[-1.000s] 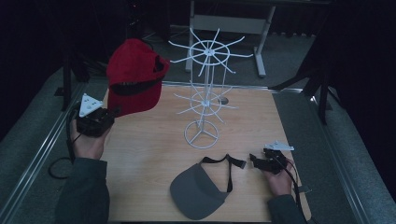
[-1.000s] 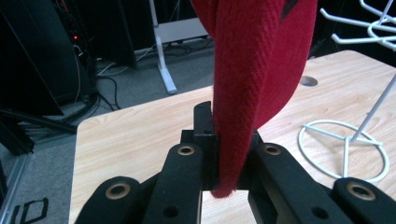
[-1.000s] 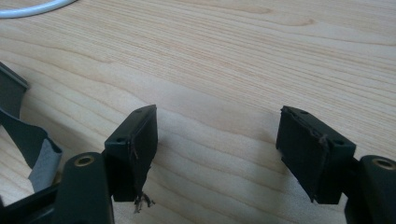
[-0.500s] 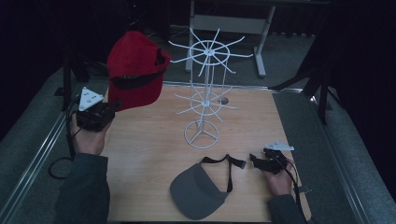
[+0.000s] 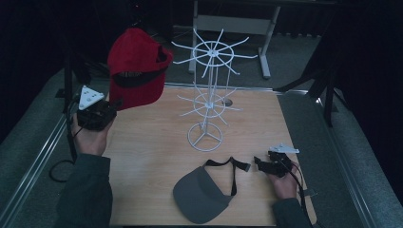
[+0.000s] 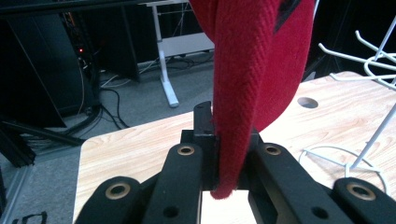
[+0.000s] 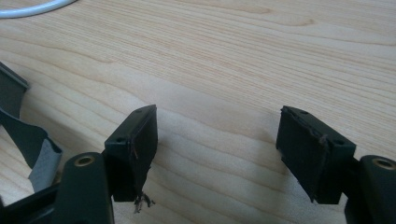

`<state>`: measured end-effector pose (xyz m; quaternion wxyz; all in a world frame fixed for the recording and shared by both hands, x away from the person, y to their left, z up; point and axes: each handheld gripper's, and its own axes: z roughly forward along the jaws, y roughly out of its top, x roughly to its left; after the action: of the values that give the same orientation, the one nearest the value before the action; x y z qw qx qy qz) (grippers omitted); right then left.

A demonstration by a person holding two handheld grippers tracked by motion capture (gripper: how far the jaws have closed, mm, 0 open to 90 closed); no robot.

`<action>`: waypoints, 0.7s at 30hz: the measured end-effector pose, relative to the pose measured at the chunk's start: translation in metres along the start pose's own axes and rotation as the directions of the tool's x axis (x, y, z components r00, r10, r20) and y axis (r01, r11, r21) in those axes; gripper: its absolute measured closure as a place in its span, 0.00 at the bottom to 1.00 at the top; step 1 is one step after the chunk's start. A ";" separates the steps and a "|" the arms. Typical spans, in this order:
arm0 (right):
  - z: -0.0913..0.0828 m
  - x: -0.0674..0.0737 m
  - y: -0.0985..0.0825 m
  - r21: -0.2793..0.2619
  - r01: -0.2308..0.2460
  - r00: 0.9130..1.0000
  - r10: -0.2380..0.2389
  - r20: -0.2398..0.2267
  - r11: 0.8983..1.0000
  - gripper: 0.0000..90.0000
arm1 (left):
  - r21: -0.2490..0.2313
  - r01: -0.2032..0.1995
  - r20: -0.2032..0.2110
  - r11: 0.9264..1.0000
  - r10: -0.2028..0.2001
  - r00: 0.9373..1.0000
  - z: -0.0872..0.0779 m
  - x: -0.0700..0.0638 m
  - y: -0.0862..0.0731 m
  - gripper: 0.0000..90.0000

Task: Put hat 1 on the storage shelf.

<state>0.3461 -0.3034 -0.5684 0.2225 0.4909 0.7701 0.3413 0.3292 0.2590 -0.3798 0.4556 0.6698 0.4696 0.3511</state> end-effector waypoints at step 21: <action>0.000 0.000 0.000 0.000 0.000 1.000 0.000 -0.001 1.000 0.32 | -0.025 0.026 0.009 0.999 -0.026 1.000 0.002 -0.001 0.009 0.95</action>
<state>0.3461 -0.3034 -0.5684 0.2221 0.4910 0.7701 0.3413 0.3336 0.2560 -0.3722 0.4707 0.6592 0.4719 0.3483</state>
